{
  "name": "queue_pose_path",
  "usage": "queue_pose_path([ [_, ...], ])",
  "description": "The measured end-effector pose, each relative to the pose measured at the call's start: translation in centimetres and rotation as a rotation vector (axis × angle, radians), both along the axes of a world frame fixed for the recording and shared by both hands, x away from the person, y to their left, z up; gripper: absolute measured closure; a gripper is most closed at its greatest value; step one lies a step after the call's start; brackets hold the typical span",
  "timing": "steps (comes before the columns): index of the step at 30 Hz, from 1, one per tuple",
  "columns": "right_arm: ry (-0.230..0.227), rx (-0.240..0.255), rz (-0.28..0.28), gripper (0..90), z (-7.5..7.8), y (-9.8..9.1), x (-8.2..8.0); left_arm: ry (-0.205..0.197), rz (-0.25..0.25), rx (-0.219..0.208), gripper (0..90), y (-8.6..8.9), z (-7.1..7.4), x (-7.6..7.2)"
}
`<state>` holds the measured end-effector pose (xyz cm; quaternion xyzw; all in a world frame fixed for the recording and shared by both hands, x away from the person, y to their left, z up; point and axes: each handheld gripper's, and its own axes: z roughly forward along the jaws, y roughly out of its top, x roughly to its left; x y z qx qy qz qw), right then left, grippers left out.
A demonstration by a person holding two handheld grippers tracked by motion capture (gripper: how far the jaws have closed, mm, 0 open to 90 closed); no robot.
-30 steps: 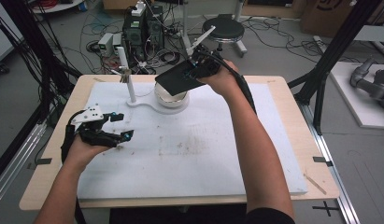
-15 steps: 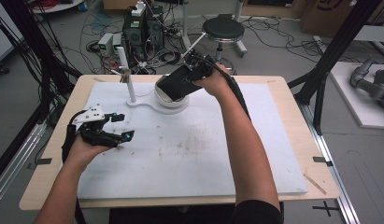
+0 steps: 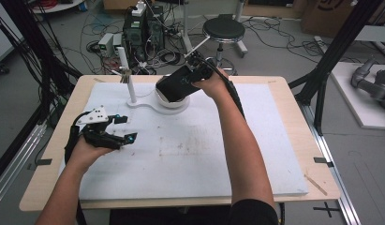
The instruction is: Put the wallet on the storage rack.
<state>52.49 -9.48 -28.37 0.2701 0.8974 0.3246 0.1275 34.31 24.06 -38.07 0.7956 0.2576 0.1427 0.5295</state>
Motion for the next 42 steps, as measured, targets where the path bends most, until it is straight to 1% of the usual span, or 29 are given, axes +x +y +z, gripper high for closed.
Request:
queue_pose_path([
  [1, -0.007, 0.015, -0.011, 58.5, 0.0, -0.1, 0.0, 0.0, 0.0, -0.001, 19.0, 0.0, 0.0, 0.0],
  [2, -0.002, 0.027, -0.018, 55.2, 0.1, -0.2, 0.0, 0.001, 0.001, -0.004, 19.0, 0.1, 0.0, 0.0],
  [3, -0.011, 0.038, -0.028, 50.7, 0.3, -0.3, 0.0, 0.002, 0.003, -0.006, 19.0, 0.1, 0.0, 0.0],
  [4, -0.025, 0.047, -0.044, 49.3, 0.5, -0.5, -0.1, 0.001, 0.003, -0.006, 19.0, 0.1, 0.0, 0.0],
  [5, -0.031, 0.05, -0.043, 48.6, 0.6, -0.7, -0.1, 0.001, 0.004, -0.007, 19.0, 0.1, 0.0, 0.0],
  [6, -0.039, 0.061, -0.056, 46.5, 0.8, -0.8, -0.2, 0.002, 0.002, -0.006, 19.0, 0.1, 0.0, 0.0],
  [7, -0.057, 0.068, -0.072, 45.2, 1.1, -1.0, -0.2, 0.002, -0.001, -0.01, 19.0, 0.0, 0.0, 0.0],
  [9, -0.083, 0.082, -0.105, 44.8, 1.5, -1.5, -0.3, -0.001, 0.0, -0.006, 19.0, 0.0, 0.0, -0.1],
  [11, -0.107, 0.08, -0.137, 43.5, 1.6, -1.9, -0.2, 0.001, 0.0, -0.011, 19.0, 0.0, 0.0, -0.1],
  [12, -0.118, 0.08, -0.167, 41.5, 1.6, -2.2, -0.1, 0.0, 0.001, -0.013, 19.0, 0.0, 0.0, -0.1],
  [13, -0.12, 0.082, -0.185, 40.5, 1.5, -2.4, -0.1, 0.002, -0.002, -0.02, 19.0, 0.1, 0.0, -0.1],
  [15, -0.137, 0.083, -0.215, 41.1, 1.2, -2.8, 0.0, 0.0, 0.002, -0.02, 19.0, 0.2, 0.0, 0.0],
  [16, -0.15, 0.07, -0.233, 41.1, 1.0, -2.9, 0.1, 0.001, 0.002, -0.022, 19.0, 0.2, 0.0, 0.0],
  [18, -0.147, 0.068, -0.249, 40.2, 0.5, -3.3, 0.3, 0.0, 0.002, -0.022, 19.0, 0.3, 0.0, 0.0],
  [19, -0.139, 0.075, -0.258, 40.0, 0.3, -3.5, 0.4, 0.001, 0.002, -0.023, 19.0, 0.2, 0.0, 0.0],
  [22, -0.131, 0.094, -0.266, 39.8, -0.2, -3.9, 0.6, 0.002, 0.002, -0.024, 19.0, 0.2, 0.0, 0.1],
  [24, -0.123, 0.089, -0.269, 38.9, -0.2, -3.9, 0.6, 0.005, 0.001, -0.023, 19.0, 0.2, -0.1, 0.1],
  [25, -0.129, 0.086, -0.264, 38.1, -0.2, -3.9, 0.7, 0.006, 0.001, -0.022, 19.0, 0.2, -0.1, 0.1],
  [26, -0.122, 0.087, -0.272, 36.2, -0.2, -3.8, 0.5, 0.003, 0.004, -0.025, 19.0, 0.2, -0.1, 0.1],
  [28, -0.127, 0.083, -0.266, 33.1, 0.0, -3.9, 0.4, 0.002, 0.006, -0.024, 19.0, 0.2, -0.1, 0.0],
  [29, -0.131, 0.087, -0.267, 30.5, 0.1, -3.9, 0.3, 0.002, 0.005, -0.025, 19.0, 0.2, -0.1, 0.0],
  [31, -0.122, 0.106, -0.263, 27.6, 0.4, -3.9, -0.1, 0.0, 0.005, -0.025, 19.0, 0.2, 0.0, 0.0],
  [33, -0.134, 0.118, -0.245, 26.5, 0.7, -4.0, -0.7, 0.0, 0.004, -0.025, 19.0, 0.2, 0.0, 0.0],
  [34, -0.149, 0.125, -0.238, 26.2, 0.9, -4.1, -1.0, 0.0, 0.004, -0.027, 19.0, 0.2, 0.0, 0.0],
  [35, -0.149, 0.135, -0.235, 25.7, 1.2, -4.2, -1.4, 0.0, 0.006, -0.028, 19.0, 0.2, 0.0, 0.0],
  [38, -0.171, 0.157, -0.217, 24.3, 2.0, -4.7, -2.4, -0.003, 0.031, -0.019, 19.0, 0.2, 0.0, 0.0],
  [40, -0.184, 0.176, -0.206, 23.7, 2.5, -5.3, -3.2, -0.004, 0.034, -0.034, 19.0, 0.3, 0.0, 0.0],
  [41, -0.194, 0.186, -0.199, 23.3, 2.8, -5.6, -3.8, -0.007, 0.036, -0.033, 19.0, 0.3, 0.0, 0.0],
  [42, -0.194, 0.193, -0.196, 22.9, 3.1, -6.0, -4.2, -0.008, 0.035, -0.036, 19.0, 0.3, 0.0, 0.0],
])
